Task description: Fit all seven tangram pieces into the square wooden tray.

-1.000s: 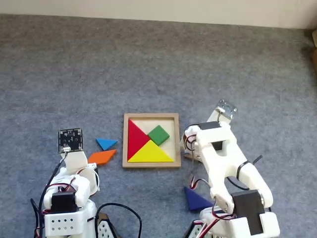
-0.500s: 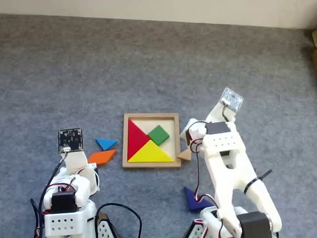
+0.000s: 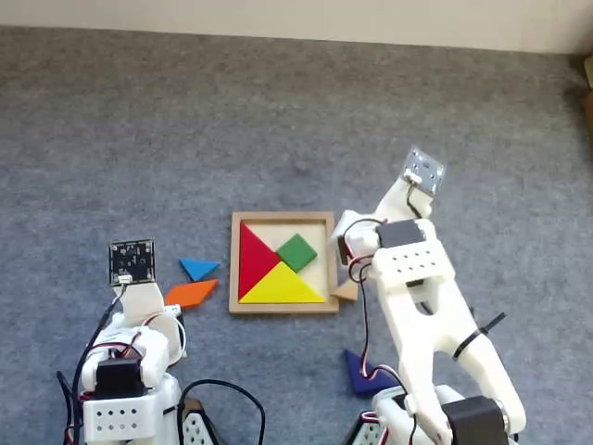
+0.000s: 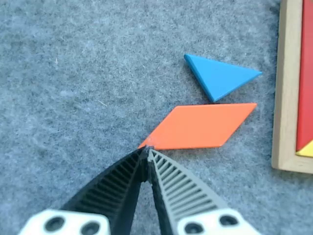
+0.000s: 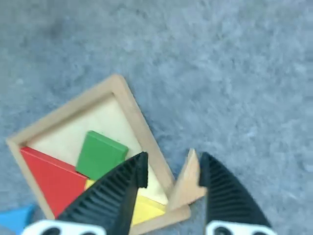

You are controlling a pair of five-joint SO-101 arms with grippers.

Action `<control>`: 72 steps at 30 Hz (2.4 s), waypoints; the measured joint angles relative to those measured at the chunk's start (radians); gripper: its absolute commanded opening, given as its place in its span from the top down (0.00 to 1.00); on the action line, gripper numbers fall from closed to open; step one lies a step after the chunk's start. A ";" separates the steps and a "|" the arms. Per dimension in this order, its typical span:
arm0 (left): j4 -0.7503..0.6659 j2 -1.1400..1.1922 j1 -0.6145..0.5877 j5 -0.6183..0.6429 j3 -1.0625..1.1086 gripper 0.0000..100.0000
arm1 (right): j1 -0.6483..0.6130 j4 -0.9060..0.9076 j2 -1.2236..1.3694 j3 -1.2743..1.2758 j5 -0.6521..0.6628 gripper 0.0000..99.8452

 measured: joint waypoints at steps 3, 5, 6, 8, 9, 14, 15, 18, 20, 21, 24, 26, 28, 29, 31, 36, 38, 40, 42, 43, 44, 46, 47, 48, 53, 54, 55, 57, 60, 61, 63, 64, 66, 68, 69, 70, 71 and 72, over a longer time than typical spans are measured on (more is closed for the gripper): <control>0.000 0.000 0.000 0.000 0.000 0.99 | -0.041 0.005 0.000 0.018 0.000 0.77; 0.000 0.000 0.000 0.000 0.000 0.99 | -0.074 0.005 0.000 0.035 0.000 0.77; 0.000 0.000 0.000 0.000 0.000 0.99 | -0.086 0.005 0.000 0.040 0.000 0.77; 0.000 0.000 0.000 0.000 0.000 0.99 | -0.103 0.005 0.000 0.040 0.000 0.77; 0.000 0.000 0.000 0.000 0.000 0.99 | -0.106 0.005 0.003 0.040 0.000 0.77; 0.000 0.000 0.000 0.000 0.000 0.99 | -0.106 0.005 0.109 0.040 0.000 0.77; 0.000 0.000 0.000 0.000 0.000 0.99 | -0.106 0.005 0.144 0.040 0.000 0.77; 0.000 0.000 0.000 0.000 0.000 0.99 | -0.104 0.002 0.219 0.037 0.000 0.77; 0.000 0.000 0.000 0.000 0.000 0.99 | -0.098 -0.005 0.233 0.035 0.000 0.77; 0.000 0.000 0.000 0.000 0.000 0.99 | -0.098 -0.014 0.235 0.035 0.000 0.77; 0.000 0.000 0.000 0.000 0.000 0.99 | -0.098 -0.032 0.256 0.037 0.000 0.77; 0.000 0.000 0.000 0.000 0.000 0.99 | -0.098 -0.034 0.269 0.037 0.000 0.77; 0.000 0.000 0.000 0.000 0.000 0.99 | -0.097 -0.034 0.278 0.037 0.000 0.80; 0.000 0.000 0.000 0.000 0.000 0.99 | -0.095 -0.034 0.279 0.037 0.000 0.83; 0.000 0.000 0.000 0.000 0.000 0.99 | -0.095 -0.034 0.279 0.037 0.002 0.88; 0.000 0.000 0.000 0.000 0.000 0.99 | -0.091 -0.034 0.279 0.037 0.002 0.90; 0.000 0.000 0.000 0.000 0.000 0.99 | -0.089 -0.034 0.279 0.037 0.002 0.91; 0.000 0.000 0.000 0.000 0.000 0.99 | -0.089 -0.034 0.279 0.037 0.002 0.91; 0.000 0.000 0.000 0.000 0.000 0.99 | -0.089 -0.034 0.279 0.037 0.002 0.91; 0.000 0.000 0.000 0.000 0.000 0.99 | -0.087 -0.034 0.279 0.037 0.002 0.91; 0.000 0.000 0.000 0.000 0.000 0.99 | -0.081 -0.034 0.279 0.037 0.002 0.91; 0.000 0.000 0.000 0.000 0.000 0.99 | -0.072 -0.034 0.279 0.037 0.002 0.91; 0.000 0.000 0.000 0.000 0.000 0.99 | -0.072 -0.034 0.279 0.037 0.002 0.91; 0.000 0.000 0.000 0.000 0.000 0.99 | -0.072 -0.034 0.279 0.037 0.002 0.91; 0.000 0.000 0.000 0.000 0.000 0.99 | -0.072 -0.034 0.249 0.037 0.003 0.91; 0.000 0.000 0.000 0.000 0.000 0.99 | -0.072 -0.034 0.235 0.037 0.003 0.91; 0.000 0.000 0.000 0.000 0.000 0.99 | -0.071 -0.034 0.224 0.038 0.003 0.91; 0.000 0.000 0.000 0.000 0.000 0.99 | -0.071 -0.041 0.209 0.038 0.003 0.91; 0.000 0.000 0.000 0.000 0.000 0.99 | -0.091 -0.046 0.203 0.038 0.003 0.91; 0.000 0.000 0.000 0.000 0.000 0.99 | -0.100 -0.046 0.201 0.038 0.003 0.91; 0.000 0.000 0.000 0.000 0.000 0.99 | -0.110 -0.046 0.201 0.038 0.003 0.91; 0.000 0.000 0.000 0.000 0.000 0.99 | -0.115 -0.046 0.201 0.038 0.003 0.91; 0.000 0.000 0.000 0.000 0.000 0.99 | -0.124 -0.046 0.199 0.037 0.017 0.91; 0.000 0.000 0.000 0.000 0.000 0.99 | -0.130 -0.048 0.199 0.028 0.031 0.91; 0.000 0.000 0.000 0.000 0.000 0.99 | -0.130 -0.048 0.199 0.020 0.035 0.91; 0.000 0.000 0.000 0.000 0.000 0.99 | -0.135 -0.048 0.199 0.012 0.038 0.91; 0.000 0.000 0.000 0.000 0.000 0.99 | -0.141 -0.049 0.199 0.003 0.040 0.91; 0.000 0.000 0.000 0.000 0.000 0.99 | -0.149 -0.049 0.199 -0.005 0.040 0.91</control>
